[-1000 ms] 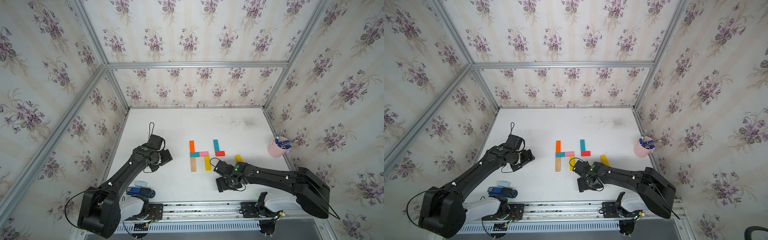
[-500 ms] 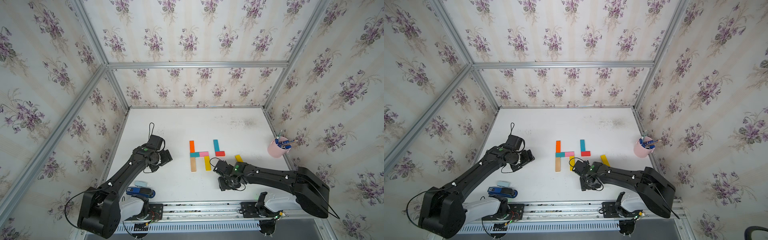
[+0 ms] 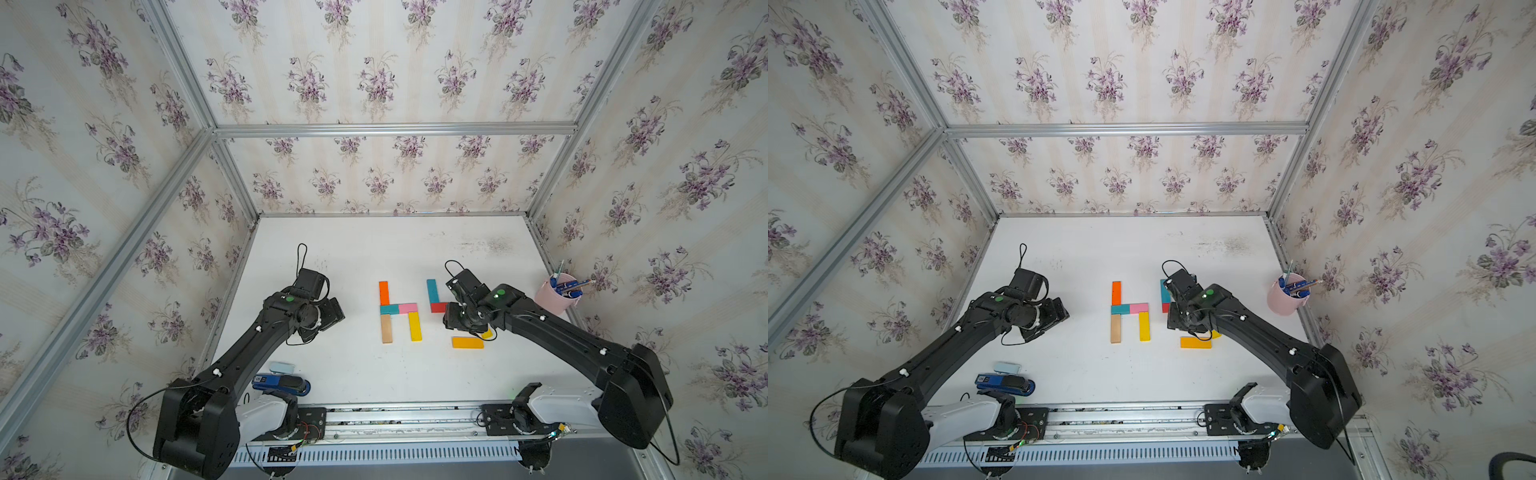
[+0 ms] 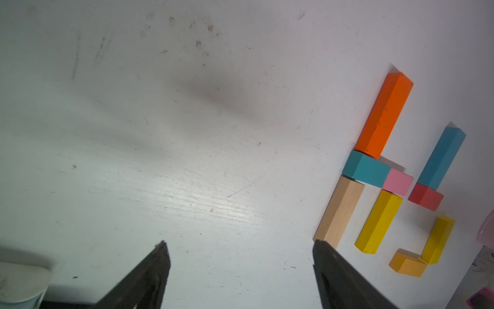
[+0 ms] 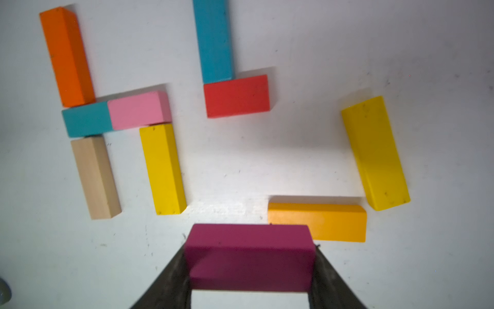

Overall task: Assemble the letter h with building blocks
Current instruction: Adjust the building block at the center of the board.

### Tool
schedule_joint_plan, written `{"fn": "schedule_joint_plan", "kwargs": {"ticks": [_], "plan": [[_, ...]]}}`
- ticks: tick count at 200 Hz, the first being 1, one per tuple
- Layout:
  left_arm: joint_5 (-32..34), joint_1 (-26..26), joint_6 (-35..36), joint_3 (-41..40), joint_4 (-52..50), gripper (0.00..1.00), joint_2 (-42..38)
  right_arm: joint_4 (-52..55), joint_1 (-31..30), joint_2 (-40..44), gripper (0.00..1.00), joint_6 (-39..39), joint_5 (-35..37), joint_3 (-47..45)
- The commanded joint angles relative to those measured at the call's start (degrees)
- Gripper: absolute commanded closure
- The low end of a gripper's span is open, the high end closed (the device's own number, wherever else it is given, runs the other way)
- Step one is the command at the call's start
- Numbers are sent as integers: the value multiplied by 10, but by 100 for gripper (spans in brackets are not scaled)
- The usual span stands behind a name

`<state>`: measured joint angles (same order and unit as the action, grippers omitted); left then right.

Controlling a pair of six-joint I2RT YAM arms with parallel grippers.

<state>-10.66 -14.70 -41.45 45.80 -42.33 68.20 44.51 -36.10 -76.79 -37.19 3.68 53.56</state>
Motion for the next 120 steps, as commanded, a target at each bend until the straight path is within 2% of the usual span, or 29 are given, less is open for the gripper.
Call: {"fn": "schedule_joint_plan", "kwargs": {"ticks": [1,33,72,120], "plan": [[7,1,6,8,-13,14,-2,-17,42,-39,56,33,-8,-7],[8,1,6,16,-17,14,-2,-66,99,-77,57,43,-24,-30],[8,1,8,17,-15,14,4,-106,126,-110,58,60,-48,-55],[8,1,9,8,-11,14,4,-91,172,-114,60,66,-11,-44]]}}
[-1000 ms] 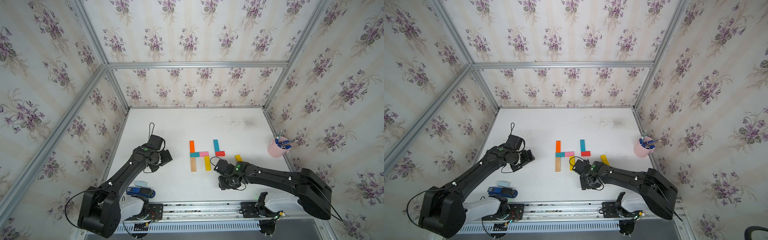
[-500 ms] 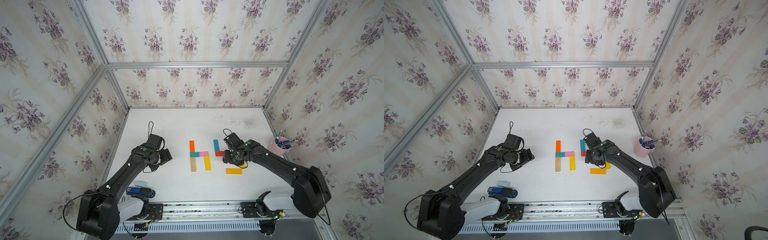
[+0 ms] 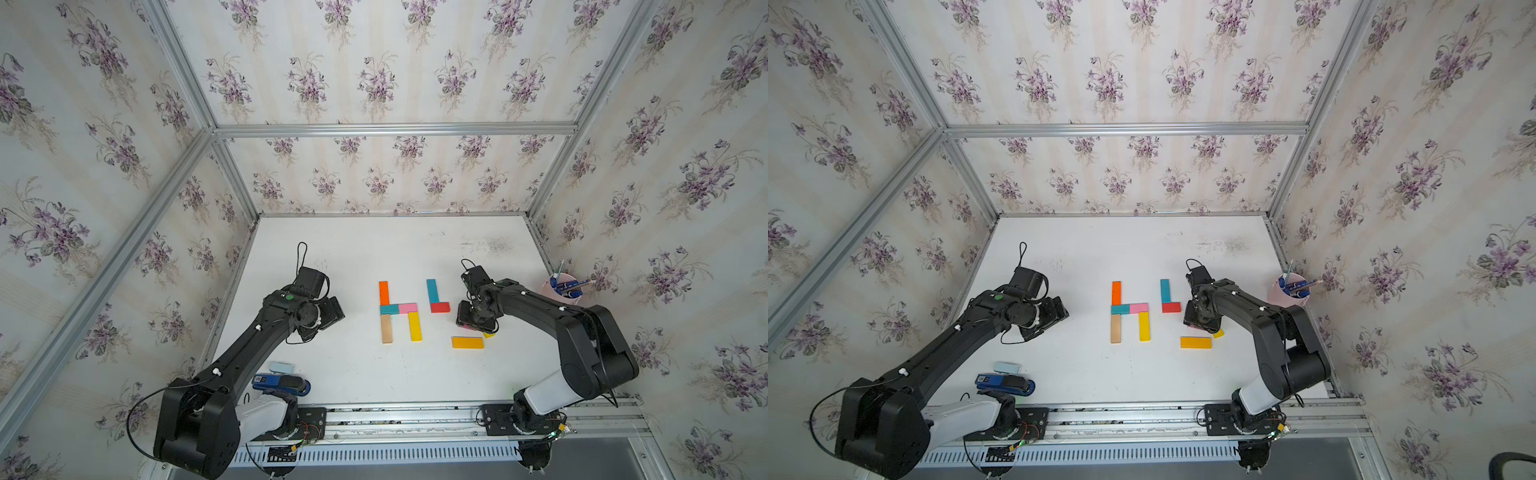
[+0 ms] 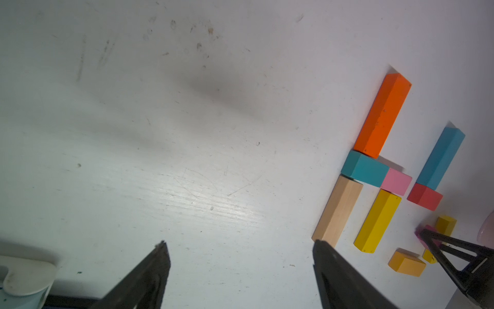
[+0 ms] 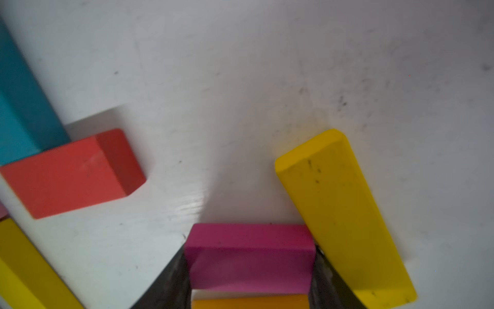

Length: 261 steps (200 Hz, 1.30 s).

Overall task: Assemble the letter h with building blocks
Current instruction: Adjust the building block at the center of the board, then assemble the building block at the center of the board.

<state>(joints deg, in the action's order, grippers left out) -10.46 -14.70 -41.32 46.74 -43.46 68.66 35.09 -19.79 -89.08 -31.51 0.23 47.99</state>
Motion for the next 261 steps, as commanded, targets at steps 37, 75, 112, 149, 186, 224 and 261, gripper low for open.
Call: {"fn": "schedule_joint_plan", "kwargs": {"ticks": [37,75,112,149,186,224,261], "plan": [[3,1,7,-4,7,14,6,-6,8,-18,60,37,4,64],[8,1,6,-11,6,14,-2,-6,8,-63,60,60,26,105],[10,1,8,-14,5,14,-1,-10,8,-90,59,71,37,117],[10,1,7,-14,6,14,1,-19,8,-89,30,74,33,110],[9,1,7,-14,7,14,4,-18,14,-75,17,51,41,123],[9,1,6,-16,9,14,4,-28,17,-65,20,-37,51,127],[5,1,7,-22,12,14,5,-34,19,-82,38,-84,47,140]]}}
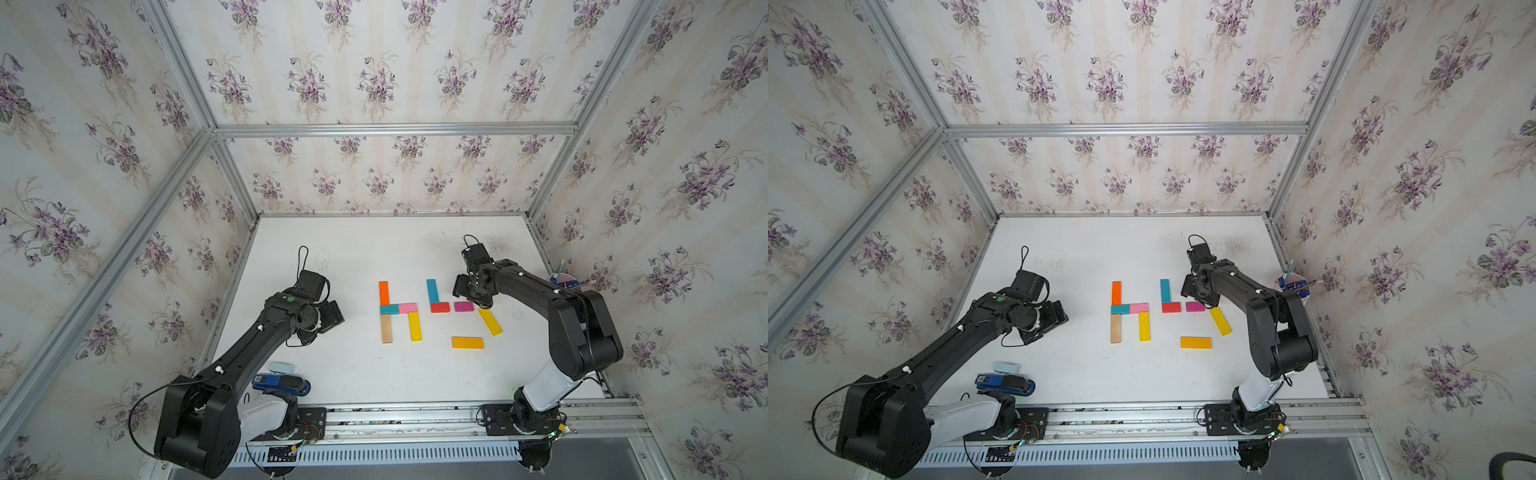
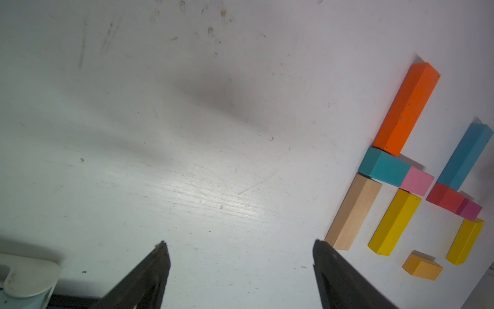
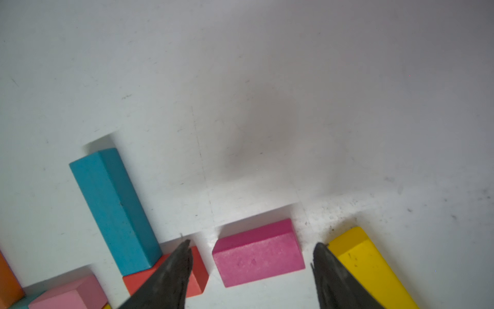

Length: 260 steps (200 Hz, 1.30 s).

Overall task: Assemble the letter h with building blocks
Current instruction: Assemble the building block at the center of the board.

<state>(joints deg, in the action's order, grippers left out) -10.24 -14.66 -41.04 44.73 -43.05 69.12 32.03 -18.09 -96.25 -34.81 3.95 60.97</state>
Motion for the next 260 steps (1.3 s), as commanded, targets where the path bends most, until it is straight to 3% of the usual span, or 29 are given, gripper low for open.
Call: {"fn": "schedule_joint_plan", "kwargs": {"ticks": [1,35,88,158,260], "plan": [[3,0,4,-2,8,14,0,-4,2,-11,38,-51,11,11],[3,0,6,-9,8,14,-8,-24,18,-9,38,-45,3,-8],[-1,1,4,-12,16,14,-3,-41,18,-27,30,-17,-43,-20],[2,0,7,-8,11,14,0,-61,18,-21,29,-22,-74,-40],[-2,0,9,1,10,14,4,-45,18,-39,29,-4,-32,-11]]}}
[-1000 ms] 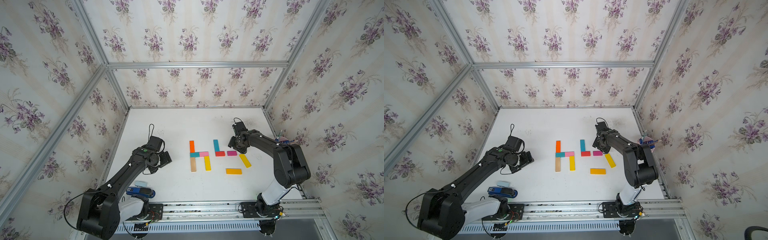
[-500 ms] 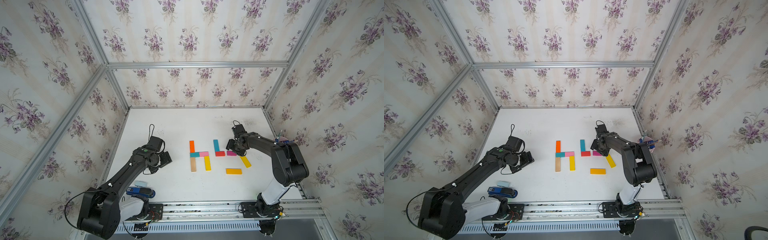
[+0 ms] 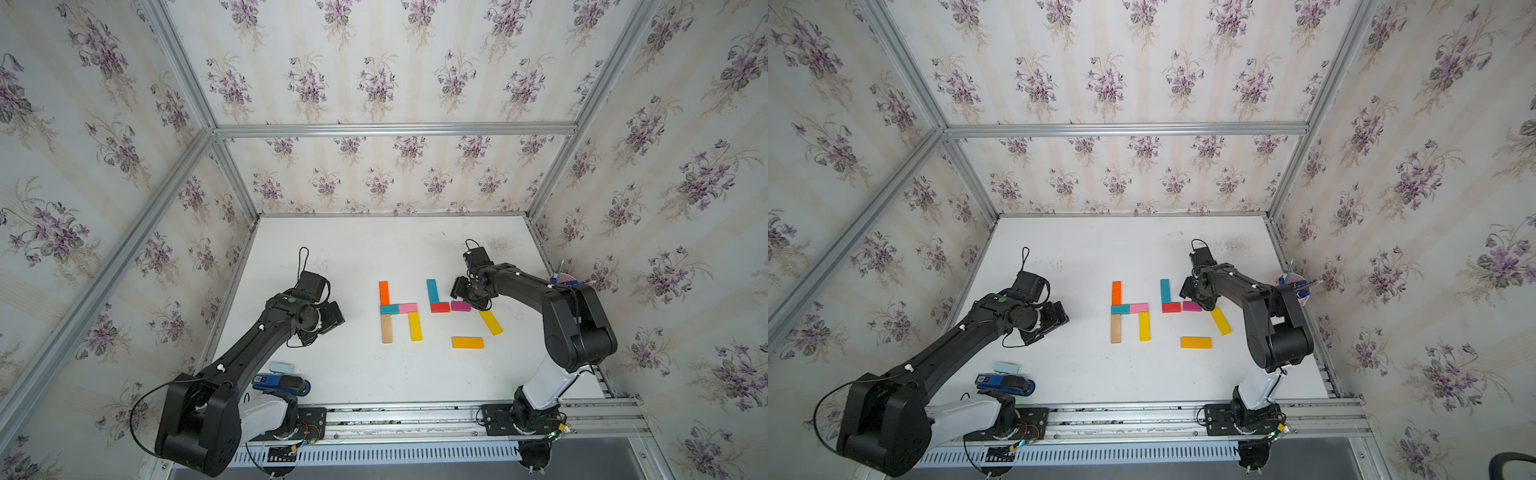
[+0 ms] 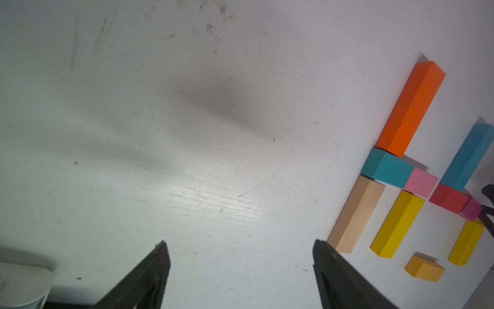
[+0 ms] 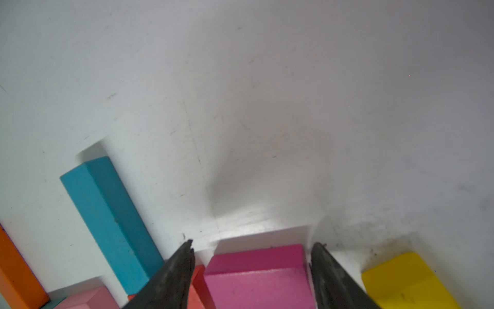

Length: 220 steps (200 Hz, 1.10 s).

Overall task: Assemble the letter h with building blocks
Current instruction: Assemble the building block at the center of the board.

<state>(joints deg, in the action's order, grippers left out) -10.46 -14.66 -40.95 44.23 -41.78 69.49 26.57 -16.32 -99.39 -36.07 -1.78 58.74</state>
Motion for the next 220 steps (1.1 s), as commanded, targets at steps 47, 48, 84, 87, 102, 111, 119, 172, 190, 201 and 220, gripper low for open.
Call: {"fn": "schedule_joint_plan", "kwargs": {"ticks": [47,48,84,87,102,111,119,172,190,201,220], "plan": [[1,0,8,8,-4,14,2,7,0,-12,29,11,7,13],[1,0,8,8,-5,14,2,7,0,-12,29,11,7,13],[0,1,6,9,-4,14,5,1,1,-7,29,11,-3,2],[0,0,6,9,-4,14,5,-1,1,-6,29,11,-4,1],[1,1,8,9,-5,14,6,-4,0,-6,30,12,-9,-1],[1,0,8,9,-6,14,7,-6,-1,-6,30,12,-13,0],[1,0,8,9,-6,14,6,-8,-1,-8,30,12,-15,0],[3,0,7,7,-6,14,6,-9,-4,-12,30,20,-14,10],[3,0,8,8,-6,14,6,-11,-5,-11,30,21,-17,10],[3,0,8,9,-6,14,6,-11,-5,-11,30,21,-19,10],[3,0,7,8,-6,14,6,-8,-7,-12,30,21,-17,11]]}}
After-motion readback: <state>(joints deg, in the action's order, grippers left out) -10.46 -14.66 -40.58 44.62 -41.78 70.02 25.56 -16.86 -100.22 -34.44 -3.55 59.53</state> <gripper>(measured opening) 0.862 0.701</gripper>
